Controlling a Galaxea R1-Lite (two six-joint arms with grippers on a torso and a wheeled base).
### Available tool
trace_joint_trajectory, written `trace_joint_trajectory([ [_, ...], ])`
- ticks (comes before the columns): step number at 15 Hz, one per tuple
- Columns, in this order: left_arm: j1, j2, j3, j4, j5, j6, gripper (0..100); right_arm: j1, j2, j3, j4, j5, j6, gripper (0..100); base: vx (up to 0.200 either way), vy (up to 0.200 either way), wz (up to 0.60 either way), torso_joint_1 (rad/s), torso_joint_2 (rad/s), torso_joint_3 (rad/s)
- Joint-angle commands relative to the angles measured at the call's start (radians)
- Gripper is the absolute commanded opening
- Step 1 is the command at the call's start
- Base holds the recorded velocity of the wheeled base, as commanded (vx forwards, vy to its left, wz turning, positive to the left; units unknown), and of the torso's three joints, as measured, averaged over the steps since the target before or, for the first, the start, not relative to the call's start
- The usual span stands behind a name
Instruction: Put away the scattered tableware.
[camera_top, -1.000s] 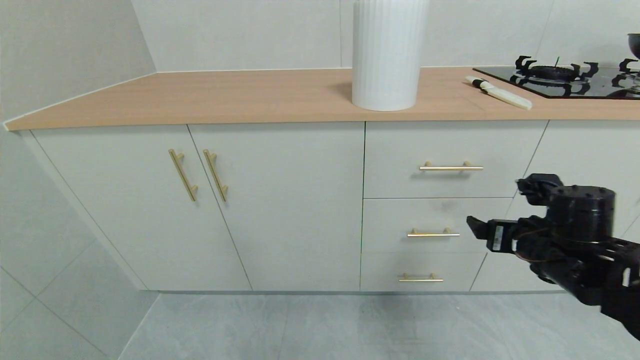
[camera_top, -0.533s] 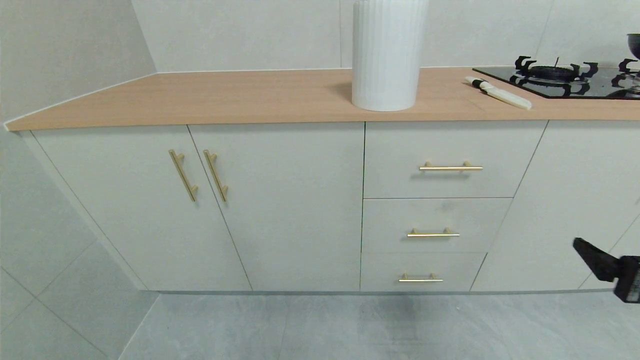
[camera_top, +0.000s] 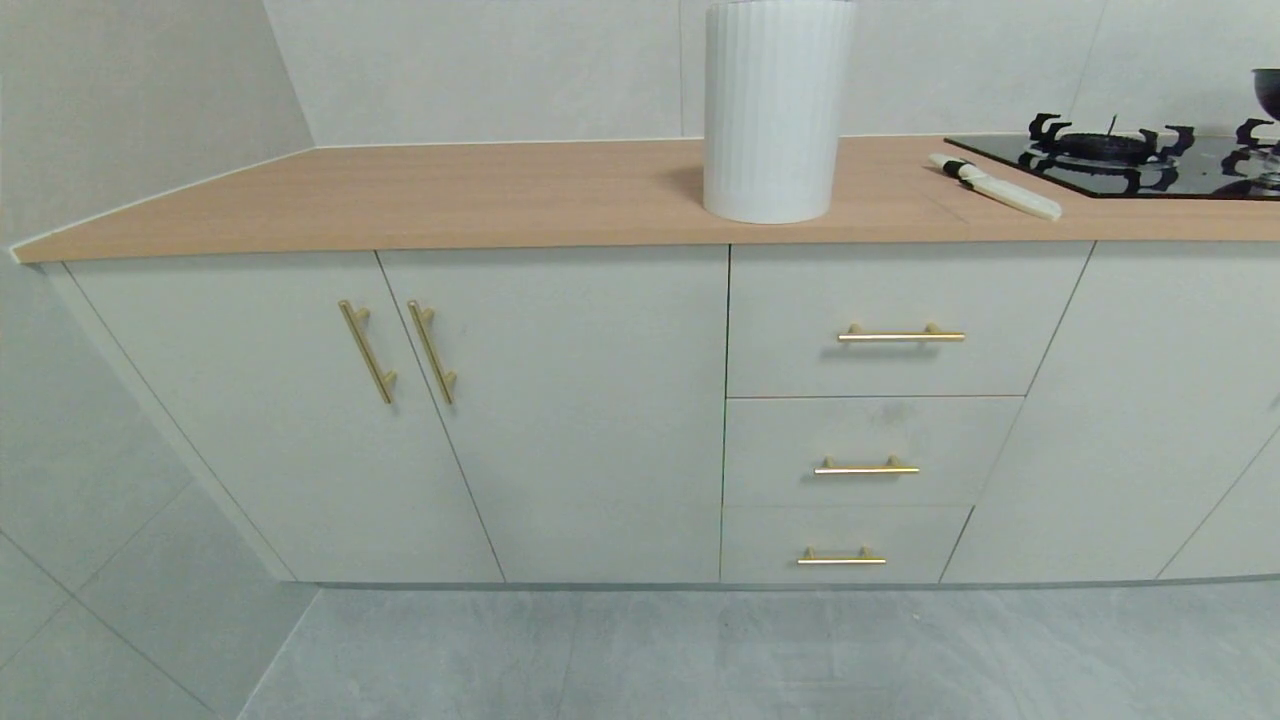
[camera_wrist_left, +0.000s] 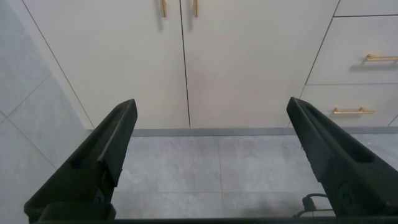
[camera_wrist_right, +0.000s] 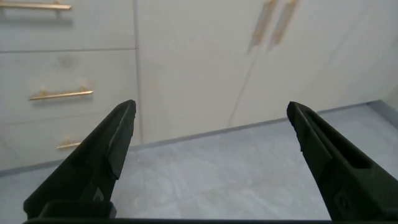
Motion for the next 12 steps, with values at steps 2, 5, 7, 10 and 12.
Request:
trace_joint_trajectory([
  [2,0.0,0.001,0.0,0.0,0.0,0.0,100,-0.051,-0.217,-0.021,0.094,0.041,-0.018,100,0.0,0.0,0.0,0.0,0.0,0.0],
  [5,0.0,0.001,0.0,0.0,0.0,0.0,100,-0.086,-0.263,-0.013,0.106,0.062,-0.028,100,0.0,0.0,0.0,0.0,0.0,0.0],
  [7,0.0,0.001,0.0,0.0,0.0,0.0,100,-0.102,-0.296,0.026,0.117,0.171,-0.023,100,0.0,0.0,0.0,0.0,0.0,0.0],
  [10,0.0,0.001,0.0,0.0,0.0,0.0,100,-0.103,-0.297,0.154,0.038,0.476,0.08,100,0.0,0.0,0.0,0.0,0.0,0.0],
  [12,0.0,0.001,0.0,0.0,0.0,0.0,100,-0.103,-0.297,0.249,-0.038,0.59,0.109,100,0.0,0.0,0.0,0.0,0.0,0.0],
])
